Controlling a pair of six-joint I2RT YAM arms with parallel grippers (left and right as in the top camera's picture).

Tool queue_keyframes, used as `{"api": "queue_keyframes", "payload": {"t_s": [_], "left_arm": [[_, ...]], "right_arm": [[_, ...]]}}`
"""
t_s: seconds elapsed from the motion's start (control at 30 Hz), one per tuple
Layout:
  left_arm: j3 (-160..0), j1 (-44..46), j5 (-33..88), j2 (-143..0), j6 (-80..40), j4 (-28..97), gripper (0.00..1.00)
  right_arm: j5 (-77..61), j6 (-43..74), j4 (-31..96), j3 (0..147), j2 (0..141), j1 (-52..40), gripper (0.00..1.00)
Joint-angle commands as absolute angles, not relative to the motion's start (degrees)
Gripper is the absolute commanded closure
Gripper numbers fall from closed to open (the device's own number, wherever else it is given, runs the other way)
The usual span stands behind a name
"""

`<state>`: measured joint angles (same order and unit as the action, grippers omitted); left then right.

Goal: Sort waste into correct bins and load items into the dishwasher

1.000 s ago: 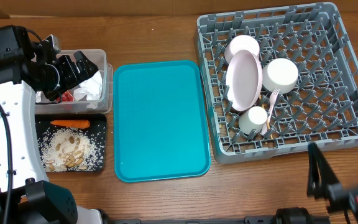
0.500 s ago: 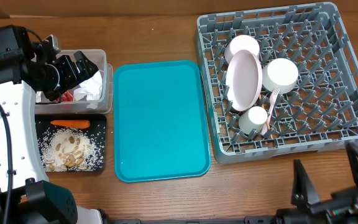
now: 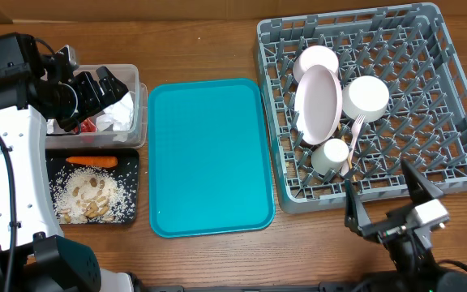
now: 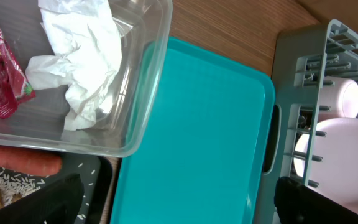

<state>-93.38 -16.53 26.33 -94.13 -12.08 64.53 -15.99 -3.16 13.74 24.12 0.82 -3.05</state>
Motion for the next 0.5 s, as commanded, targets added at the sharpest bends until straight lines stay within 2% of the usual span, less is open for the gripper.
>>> {"api": "queue_keyframes", "payload": {"t_s": [0.0, 0.2, 0.47], "left_arm": [[-94.78, -16.49, 26.37, -92.88, -12.45, 64.47, 0.0], [-94.78, -16.49, 26.37, -92.88, -12.45, 64.47, 0.0], [-94.78, -16.49, 26.37, -92.88, -12.45, 64.47, 0.0]], "right_arm": [[-16.19, -2.94, 8.1, 17.87, 0.21, -3.38, 0.0], [-16.19, -2.92, -3.4, 7.44, 0.19, -3.38, 0.0], [-14.9, -2.68, -10.5, 1.1, 0.16, -3.38, 0.0]]}}
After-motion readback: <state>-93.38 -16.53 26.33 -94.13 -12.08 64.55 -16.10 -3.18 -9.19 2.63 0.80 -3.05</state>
